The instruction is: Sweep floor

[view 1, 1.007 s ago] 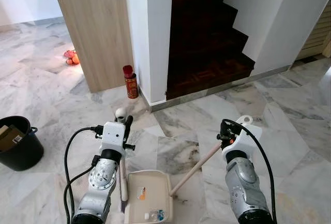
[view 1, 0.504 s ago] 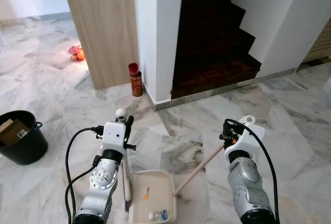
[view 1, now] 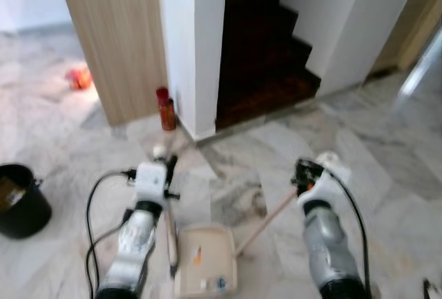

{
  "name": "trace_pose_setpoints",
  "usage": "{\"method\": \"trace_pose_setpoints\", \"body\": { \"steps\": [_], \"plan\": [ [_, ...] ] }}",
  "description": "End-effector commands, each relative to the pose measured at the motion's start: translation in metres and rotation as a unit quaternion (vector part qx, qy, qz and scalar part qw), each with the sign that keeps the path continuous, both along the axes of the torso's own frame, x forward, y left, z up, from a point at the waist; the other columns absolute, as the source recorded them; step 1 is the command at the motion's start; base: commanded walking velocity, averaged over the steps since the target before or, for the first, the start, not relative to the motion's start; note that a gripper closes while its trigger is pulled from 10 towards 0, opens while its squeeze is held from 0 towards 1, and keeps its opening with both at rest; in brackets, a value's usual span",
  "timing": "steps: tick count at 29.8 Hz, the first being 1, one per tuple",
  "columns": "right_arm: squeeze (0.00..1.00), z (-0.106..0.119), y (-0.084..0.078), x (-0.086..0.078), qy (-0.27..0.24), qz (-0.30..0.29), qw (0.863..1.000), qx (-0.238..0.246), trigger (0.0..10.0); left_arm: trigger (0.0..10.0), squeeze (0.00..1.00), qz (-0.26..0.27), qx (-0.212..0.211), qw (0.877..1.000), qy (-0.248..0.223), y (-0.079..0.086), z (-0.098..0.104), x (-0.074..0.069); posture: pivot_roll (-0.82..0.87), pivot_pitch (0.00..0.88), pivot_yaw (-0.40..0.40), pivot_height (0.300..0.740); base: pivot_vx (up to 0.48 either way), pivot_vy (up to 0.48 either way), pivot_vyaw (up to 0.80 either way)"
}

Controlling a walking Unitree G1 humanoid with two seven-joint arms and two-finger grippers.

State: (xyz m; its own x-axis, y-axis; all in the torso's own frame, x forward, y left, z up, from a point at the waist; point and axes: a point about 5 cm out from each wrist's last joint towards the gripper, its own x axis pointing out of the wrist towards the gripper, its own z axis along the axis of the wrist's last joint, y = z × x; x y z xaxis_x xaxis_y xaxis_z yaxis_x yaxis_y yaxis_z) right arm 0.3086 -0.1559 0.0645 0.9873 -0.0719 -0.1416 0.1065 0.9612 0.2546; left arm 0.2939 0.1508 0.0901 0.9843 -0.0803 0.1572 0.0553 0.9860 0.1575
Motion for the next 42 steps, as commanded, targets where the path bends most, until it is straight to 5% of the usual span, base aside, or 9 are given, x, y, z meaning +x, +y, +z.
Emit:
{"method": "trace_pose_setpoints", "body": {
  "steps": [1,42],
  "plan": [
    [0.00,0.0113,-0.0036,0.0042,-0.025,-0.010,0.999,0.021,10.0,10.0,0.00,-0.010,-0.002,1.000,-0.027,-0.0064,0.0124,0.0032,0.06,0.000,-0.014,0.740,0.000,0.379,0.00],
    [0.00,0.0122,-0.0019,0.0033,-0.033,-0.008,0.999,0.027,10.0,10.0,0.00,-0.007,0.000,1.000,-0.022,-0.0041,0.0116,0.0020,0.07,0.000,-0.014,0.740,0.000,0.376,0.00]
  ]
}}
